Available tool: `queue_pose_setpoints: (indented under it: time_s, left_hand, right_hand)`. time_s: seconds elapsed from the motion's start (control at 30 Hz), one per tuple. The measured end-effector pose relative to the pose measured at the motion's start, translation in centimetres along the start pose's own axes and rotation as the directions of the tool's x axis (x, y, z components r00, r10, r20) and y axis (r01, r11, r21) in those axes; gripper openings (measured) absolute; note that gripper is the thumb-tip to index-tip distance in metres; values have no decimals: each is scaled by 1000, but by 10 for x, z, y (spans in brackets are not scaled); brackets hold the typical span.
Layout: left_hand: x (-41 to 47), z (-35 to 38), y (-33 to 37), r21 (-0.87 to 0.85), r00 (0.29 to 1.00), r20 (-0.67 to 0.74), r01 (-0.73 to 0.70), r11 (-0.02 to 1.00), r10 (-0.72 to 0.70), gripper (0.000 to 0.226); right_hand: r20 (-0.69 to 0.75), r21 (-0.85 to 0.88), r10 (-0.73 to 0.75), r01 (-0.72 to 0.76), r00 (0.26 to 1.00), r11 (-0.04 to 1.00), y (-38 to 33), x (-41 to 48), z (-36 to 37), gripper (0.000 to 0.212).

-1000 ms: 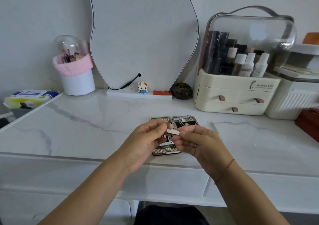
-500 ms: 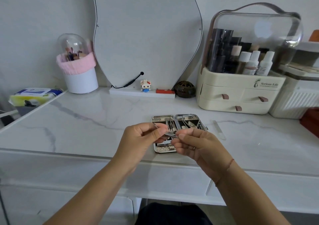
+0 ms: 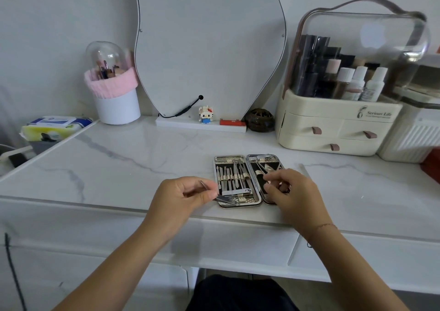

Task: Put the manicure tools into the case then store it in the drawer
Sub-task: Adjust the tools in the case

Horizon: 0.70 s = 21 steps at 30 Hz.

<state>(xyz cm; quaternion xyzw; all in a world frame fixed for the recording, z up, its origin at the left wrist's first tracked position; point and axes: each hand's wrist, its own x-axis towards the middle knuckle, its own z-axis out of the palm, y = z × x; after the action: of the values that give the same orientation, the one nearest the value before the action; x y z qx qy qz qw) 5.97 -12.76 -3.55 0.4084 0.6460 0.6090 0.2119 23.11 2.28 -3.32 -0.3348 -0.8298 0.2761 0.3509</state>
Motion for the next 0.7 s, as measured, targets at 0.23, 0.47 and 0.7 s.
queue_pose_setpoints:
  time_s: [0.23, 0.47, 0.7]
  left_hand:
    - [2, -7, -3, 55, 1000, 0, 13, 998, -13, 12]
    - [1, 1, -3, 62, 999, -41, 29, 998, -26, 10]
    - [-2, 2, -3, 96, 997, -76, 21, 995, -14, 9]
  right_hand:
    - [67, -9, -56, 56, 996, 998, 6, -1, 2, 18]
    - [78, -20, -70, 72, 994, 997, 7, -1, 3, 16]
    - [77, -30, -78, 80, 994, 996, 8, 0, 4, 19]
